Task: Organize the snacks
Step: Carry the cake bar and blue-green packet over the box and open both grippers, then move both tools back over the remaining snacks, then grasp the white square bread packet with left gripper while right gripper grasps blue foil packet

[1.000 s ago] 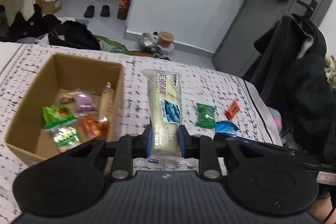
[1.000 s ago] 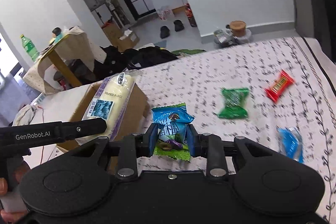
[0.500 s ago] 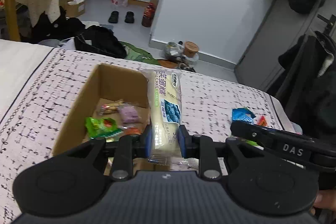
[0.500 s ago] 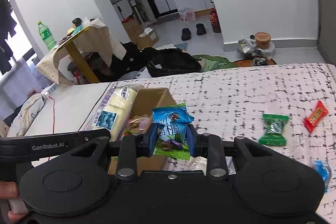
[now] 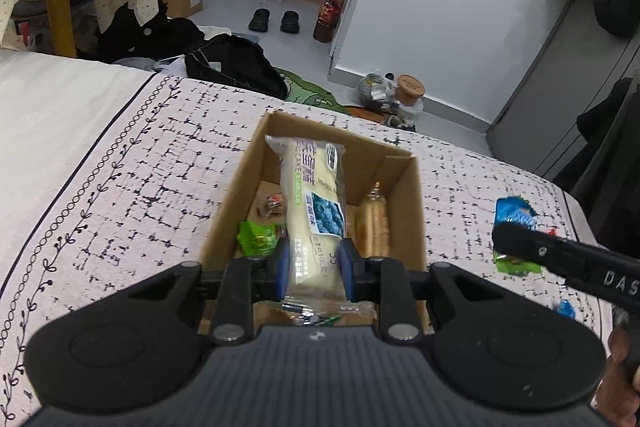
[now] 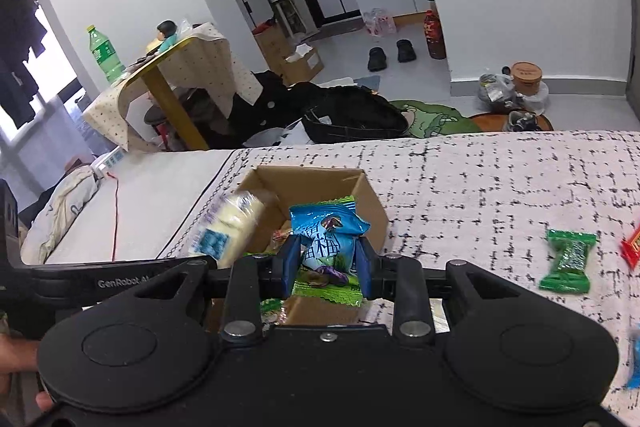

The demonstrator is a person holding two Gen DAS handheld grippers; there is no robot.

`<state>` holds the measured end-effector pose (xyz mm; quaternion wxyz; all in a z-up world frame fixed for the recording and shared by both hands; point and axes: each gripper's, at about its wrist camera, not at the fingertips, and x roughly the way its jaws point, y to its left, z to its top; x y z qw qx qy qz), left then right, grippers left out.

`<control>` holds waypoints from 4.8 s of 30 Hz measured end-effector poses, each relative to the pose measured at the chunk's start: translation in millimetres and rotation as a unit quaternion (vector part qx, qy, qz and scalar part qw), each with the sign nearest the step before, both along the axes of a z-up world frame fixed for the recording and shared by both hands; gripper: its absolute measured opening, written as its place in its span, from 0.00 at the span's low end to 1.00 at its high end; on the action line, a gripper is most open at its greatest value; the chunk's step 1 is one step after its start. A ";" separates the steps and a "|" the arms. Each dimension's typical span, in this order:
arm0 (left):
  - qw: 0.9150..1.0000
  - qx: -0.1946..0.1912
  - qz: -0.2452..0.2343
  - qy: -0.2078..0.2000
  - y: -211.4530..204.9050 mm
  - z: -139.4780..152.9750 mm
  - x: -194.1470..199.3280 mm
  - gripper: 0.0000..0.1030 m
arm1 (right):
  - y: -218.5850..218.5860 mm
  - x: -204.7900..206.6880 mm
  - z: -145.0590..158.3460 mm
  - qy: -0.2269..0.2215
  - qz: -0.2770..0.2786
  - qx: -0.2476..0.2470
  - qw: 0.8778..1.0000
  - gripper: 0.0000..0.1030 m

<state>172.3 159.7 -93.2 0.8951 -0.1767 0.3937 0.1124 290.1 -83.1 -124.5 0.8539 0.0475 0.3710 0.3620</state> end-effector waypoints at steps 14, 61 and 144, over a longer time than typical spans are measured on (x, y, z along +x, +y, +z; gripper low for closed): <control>1.000 0.017 0.020 0.009 13.5 3.3 -5.8 0.20 | 26.2 2.7 -4.2 0.018 0.031 0.007 0.999 0.29; 0.999 0.011 -0.008 -0.036 -100.9 19.6 3.6 1.00 | -137.3 -12.0 -13.8 -0.020 -0.112 0.026 0.993 1.00; 0.998 0.002 -0.049 0.047 -165.0 -80.1 73.0 0.57 | -176.5 23.3 -81.4 0.040 -0.192 -0.058 0.979 0.31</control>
